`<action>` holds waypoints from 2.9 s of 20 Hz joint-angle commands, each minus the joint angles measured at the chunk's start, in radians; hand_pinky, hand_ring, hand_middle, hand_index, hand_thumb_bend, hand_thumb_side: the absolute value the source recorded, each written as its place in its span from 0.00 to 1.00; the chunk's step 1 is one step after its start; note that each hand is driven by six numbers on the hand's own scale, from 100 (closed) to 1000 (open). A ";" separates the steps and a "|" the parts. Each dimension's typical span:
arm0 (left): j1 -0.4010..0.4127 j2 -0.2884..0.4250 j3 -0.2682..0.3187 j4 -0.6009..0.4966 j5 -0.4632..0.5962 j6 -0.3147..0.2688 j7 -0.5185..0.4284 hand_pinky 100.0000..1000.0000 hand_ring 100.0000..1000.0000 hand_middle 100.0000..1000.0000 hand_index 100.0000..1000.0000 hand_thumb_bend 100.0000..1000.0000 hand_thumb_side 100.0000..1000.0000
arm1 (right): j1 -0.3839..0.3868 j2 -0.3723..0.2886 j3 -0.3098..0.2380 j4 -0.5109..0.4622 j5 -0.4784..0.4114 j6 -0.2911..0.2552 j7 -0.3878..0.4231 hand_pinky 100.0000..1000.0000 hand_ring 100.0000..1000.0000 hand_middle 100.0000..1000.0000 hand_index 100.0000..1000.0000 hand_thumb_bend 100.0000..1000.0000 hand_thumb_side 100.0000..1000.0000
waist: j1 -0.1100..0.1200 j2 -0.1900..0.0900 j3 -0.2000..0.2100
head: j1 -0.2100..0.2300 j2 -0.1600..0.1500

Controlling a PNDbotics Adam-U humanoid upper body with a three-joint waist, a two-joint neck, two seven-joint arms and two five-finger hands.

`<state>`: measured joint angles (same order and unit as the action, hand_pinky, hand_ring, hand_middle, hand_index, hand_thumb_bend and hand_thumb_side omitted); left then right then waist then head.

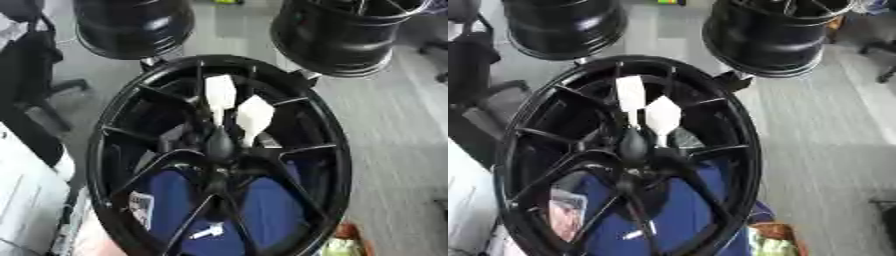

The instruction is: Pull the pin out of the wheel hub.

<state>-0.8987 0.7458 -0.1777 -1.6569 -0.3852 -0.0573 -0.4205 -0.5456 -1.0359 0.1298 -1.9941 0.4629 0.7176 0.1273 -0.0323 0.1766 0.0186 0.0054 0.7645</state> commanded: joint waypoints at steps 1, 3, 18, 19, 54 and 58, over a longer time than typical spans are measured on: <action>-0.033 0.020 -0.010 0.008 -0.006 -0.006 -0.017 0.65 0.62 0.55 0.75 0.27 0.46 | -0.011 -0.028 -0.011 -0.006 0.000 0.003 0.000 0.87 0.83 0.79 0.86 0.00 0.04 | 0.001 -0.015 -0.002 | -0.001 -0.003; -0.048 0.030 -0.033 0.024 -0.010 -0.015 -0.038 0.66 0.63 0.56 0.75 0.28 0.46 | -0.010 -0.029 -0.010 -0.006 0.000 0.003 0.001 0.87 0.83 0.79 0.86 0.00 0.05 | 0.002 -0.016 -0.003 | -0.003 -0.005; -0.314 -0.098 -0.220 0.389 -0.169 -0.229 -0.283 0.73 0.70 0.64 0.78 0.40 0.45 | -0.018 -0.025 0.001 -0.006 0.002 0.004 0.014 0.87 0.83 0.79 0.86 0.00 0.05 | 0.004 -0.022 -0.006 | -0.010 -0.023; -0.329 -0.115 -0.225 0.419 -0.178 -0.246 -0.293 0.73 0.71 0.64 0.79 0.40 0.46 | -0.019 -0.024 0.002 -0.006 0.002 0.004 0.015 0.87 0.83 0.79 0.86 0.00 0.05 | 0.004 -0.022 -0.007 | -0.011 -0.025; -0.410 -0.138 -0.492 0.391 -0.005 0.159 -0.373 0.72 0.72 0.67 0.83 0.51 0.52 | -0.035 -0.034 0.011 -0.006 0.007 0.015 0.020 0.87 0.83 0.79 0.86 0.00 0.08 | 0.025 -0.014 -0.002 | -0.037 -0.034; -0.403 -0.130 -0.507 0.376 0.012 0.191 -0.375 0.71 0.71 0.66 0.82 0.53 0.52 | -0.031 -0.033 0.012 -0.006 0.004 0.018 0.013 0.87 0.83 0.79 0.86 0.00 0.09 | 0.026 -0.012 -0.002 | -0.037 -0.033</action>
<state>-1.2843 0.5844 -0.6878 -1.2646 -0.3823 0.1222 -0.7957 -0.5698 -1.0371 0.1541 -1.9941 0.4648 0.7336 0.1454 -0.0066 0.1792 0.0169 -0.0308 0.7376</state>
